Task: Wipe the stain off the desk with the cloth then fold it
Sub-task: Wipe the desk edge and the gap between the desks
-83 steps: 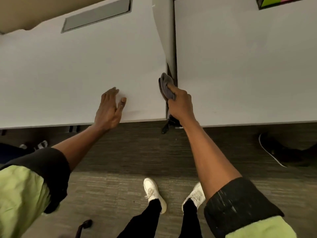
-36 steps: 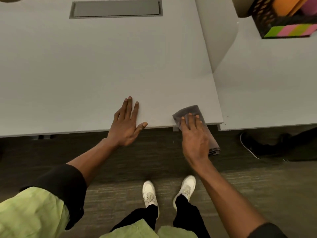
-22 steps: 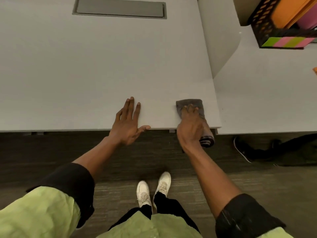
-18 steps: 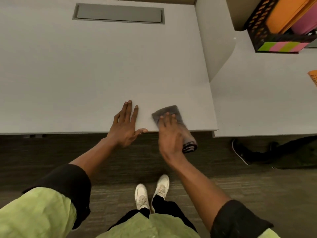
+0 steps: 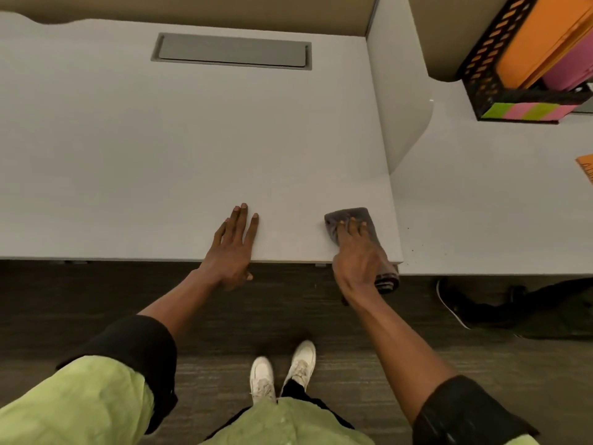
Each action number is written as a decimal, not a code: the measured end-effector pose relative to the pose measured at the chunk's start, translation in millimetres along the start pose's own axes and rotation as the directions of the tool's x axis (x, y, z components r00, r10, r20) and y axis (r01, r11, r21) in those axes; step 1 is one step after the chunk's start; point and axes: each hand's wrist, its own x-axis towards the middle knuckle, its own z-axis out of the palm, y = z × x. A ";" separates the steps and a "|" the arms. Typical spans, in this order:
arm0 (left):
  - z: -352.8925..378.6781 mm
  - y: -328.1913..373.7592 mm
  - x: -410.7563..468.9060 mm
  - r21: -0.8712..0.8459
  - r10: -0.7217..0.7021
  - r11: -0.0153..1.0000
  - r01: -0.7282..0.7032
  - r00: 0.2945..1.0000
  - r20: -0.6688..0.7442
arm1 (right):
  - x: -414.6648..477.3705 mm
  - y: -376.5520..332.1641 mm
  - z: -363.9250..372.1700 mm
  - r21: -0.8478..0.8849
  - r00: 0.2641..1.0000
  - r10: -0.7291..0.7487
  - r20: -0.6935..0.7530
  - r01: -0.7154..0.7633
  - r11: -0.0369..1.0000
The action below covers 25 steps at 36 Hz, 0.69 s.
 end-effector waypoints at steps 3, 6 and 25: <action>-1.0 0.7 -1.0 0.009 -0.016 1.000 0.016 1.000 0.014 | -4.6 -32.9 9.4 0.051 0.995 -0.094 0.030 0.093 0.994; 0.3 2.0 -1.1 0.022 -0.043 0.999 0.043 0.999 -0.003 | -22.9 -56.2 22.2 0.020 0.957 -0.278 0.082 0.278 0.961; -5.6 10.8 1.1 -0.009 -0.065 0.998 0.065 0.998 0.009 | -44.3 16.5 -54.4 0.559 0.934 -0.232 0.272 0.043 0.828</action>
